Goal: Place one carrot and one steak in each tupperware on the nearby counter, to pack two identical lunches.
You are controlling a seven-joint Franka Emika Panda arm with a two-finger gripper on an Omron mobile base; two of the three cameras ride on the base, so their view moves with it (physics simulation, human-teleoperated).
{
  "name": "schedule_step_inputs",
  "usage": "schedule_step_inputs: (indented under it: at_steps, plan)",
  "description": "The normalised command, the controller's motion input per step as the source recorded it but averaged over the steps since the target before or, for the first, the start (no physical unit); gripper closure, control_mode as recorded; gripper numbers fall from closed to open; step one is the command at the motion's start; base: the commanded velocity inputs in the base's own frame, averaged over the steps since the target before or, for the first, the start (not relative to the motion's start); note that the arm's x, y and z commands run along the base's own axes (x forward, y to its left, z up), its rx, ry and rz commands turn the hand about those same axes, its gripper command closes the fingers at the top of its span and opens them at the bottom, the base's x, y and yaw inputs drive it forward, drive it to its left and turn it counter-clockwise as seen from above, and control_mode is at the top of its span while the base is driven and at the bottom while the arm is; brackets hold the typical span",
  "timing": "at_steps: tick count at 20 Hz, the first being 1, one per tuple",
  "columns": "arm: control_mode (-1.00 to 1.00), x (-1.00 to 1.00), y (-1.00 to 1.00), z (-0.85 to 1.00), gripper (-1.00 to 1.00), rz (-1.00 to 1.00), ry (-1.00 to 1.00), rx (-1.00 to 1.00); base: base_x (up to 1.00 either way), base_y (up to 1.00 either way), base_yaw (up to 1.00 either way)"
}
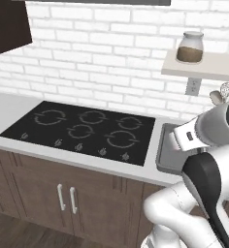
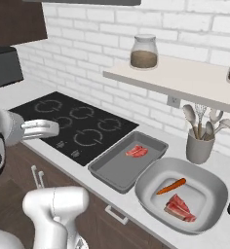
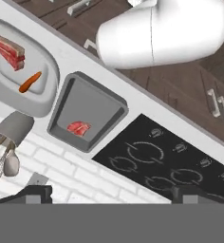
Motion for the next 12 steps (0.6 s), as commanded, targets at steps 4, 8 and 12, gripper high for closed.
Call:
schedule_step_inputs:
  at_steps: [4, 8, 12]
  plan:
    - [-1.0, -0.33, -0.19, -0.11, -1.0, -0.01, -0.24, 0.0, 0.0, 0.0, 0.0]
    - [-1.0, -0.08, -0.28, -0.01, -1.0, 0.0, -0.15, 0.05, 0.0, 0.0, 0.0]
    - [-1.0, 0.19, -0.06, -0.11, -1.0, 0.04, 0.03, 0.05, 0.0, 0.0, 0.0]
